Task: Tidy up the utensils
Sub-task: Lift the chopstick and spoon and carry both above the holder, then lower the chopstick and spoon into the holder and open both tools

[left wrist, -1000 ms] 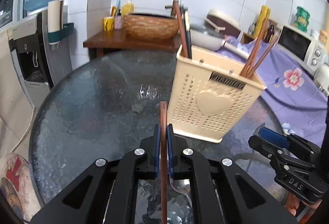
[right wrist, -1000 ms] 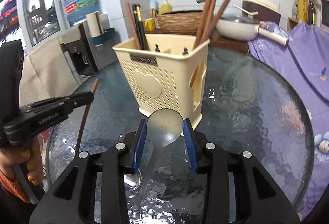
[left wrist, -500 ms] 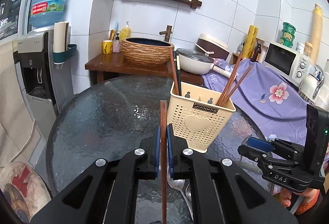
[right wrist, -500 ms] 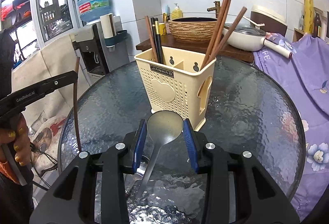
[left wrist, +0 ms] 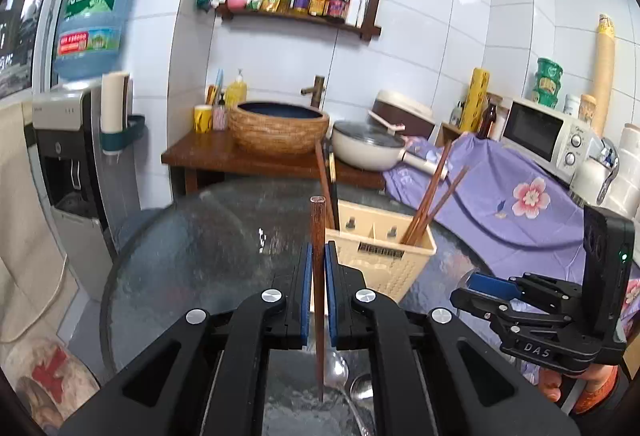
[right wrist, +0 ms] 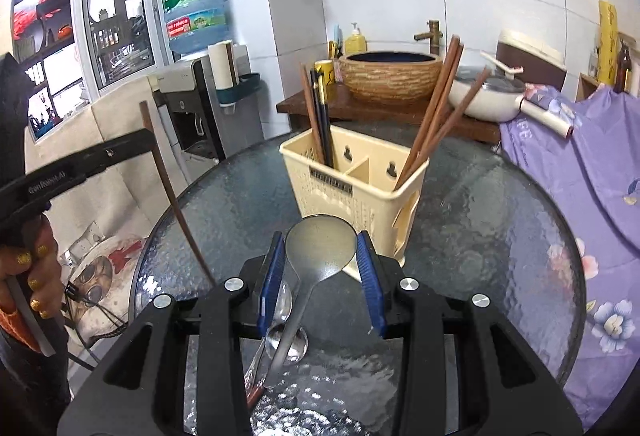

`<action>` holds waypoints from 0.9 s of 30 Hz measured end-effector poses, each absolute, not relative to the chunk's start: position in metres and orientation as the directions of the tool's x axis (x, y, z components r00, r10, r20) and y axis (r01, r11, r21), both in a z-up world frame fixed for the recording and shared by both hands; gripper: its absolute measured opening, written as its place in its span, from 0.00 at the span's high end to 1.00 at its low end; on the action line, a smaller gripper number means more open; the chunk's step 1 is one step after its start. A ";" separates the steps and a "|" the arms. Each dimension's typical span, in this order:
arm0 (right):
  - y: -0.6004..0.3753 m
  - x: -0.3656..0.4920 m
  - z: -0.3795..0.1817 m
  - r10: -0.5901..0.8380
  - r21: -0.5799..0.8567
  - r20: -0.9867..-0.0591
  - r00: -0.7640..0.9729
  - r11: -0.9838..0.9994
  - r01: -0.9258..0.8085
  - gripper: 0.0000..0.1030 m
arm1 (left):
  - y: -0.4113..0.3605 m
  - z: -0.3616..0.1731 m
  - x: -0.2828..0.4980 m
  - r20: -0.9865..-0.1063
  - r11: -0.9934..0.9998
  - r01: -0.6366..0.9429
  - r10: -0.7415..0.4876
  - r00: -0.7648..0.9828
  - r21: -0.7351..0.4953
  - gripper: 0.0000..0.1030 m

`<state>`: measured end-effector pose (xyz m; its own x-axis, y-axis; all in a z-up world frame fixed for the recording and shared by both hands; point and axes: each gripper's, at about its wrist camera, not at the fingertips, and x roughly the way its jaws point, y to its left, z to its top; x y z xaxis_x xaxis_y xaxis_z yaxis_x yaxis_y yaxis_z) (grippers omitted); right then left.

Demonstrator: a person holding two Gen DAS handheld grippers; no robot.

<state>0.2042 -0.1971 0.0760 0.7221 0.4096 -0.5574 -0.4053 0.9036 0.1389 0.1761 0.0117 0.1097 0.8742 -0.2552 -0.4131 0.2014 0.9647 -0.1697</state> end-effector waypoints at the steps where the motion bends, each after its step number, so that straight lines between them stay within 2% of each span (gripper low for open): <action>1: -0.198 0.206 0.081 0.414 0.141 -0.552 0.724 0.902 -0.408 0.64 | 0.012 0.115 0.177 -0.405 0.964 0.204 -0.256 0.878 -0.168 0.94; 9: -0.200 0.229 0.144 0.375 0.093 -0.469 0.800 0.921 -0.378 0.64 | 0.000 0.187 0.197 -0.308 0.962 0.230 -0.266 0.913 -0.149 0.94; 12: -0.200 0.245 0.178 0.315 0.048 -0.402 0.860 0.945 -0.323 0.64 | -0.006 0.216 0.216 -0.283 0.957 0.234 -0.275 0.919 -0.169 0.94; 16: -0.198 0.264 0.202 0.230 -0.017 -0.338 0.913 0.968 -0.250 0.64 | -0.020 0.242 0.241 -0.237 0.969 0.195 -0.227 0.945 -0.150 0.94; 20: -0.192 0.281 0.197 0.138 -0.093 -0.287 0.948 0.981 -0.171 0.64 | -0.035 0.238 0.261 -0.229 0.978 0.164 -0.190 0.955 -0.129 0.94; 23: -0.189 0.290 0.177 0.125 -0.101 -0.300 0.946 0.982 -0.162 0.64 | -0.043 0.220 0.274 -0.235 0.981 0.153 -0.177 0.956 -0.117 0.94; 27: -0.180 0.297 0.144 0.109 -0.139 -0.314 0.943 0.978 -0.159 0.64 | -0.048 0.184 0.286 -0.284 0.982 0.144 -0.174 0.943 -0.124 0.94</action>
<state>0.2972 -0.1804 0.1443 0.9432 0.1087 -0.3140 -0.1588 0.9775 -0.1387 0.2864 -0.0476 0.1843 0.9428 -0.1740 -0.2842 0.1440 0.9818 -0.1235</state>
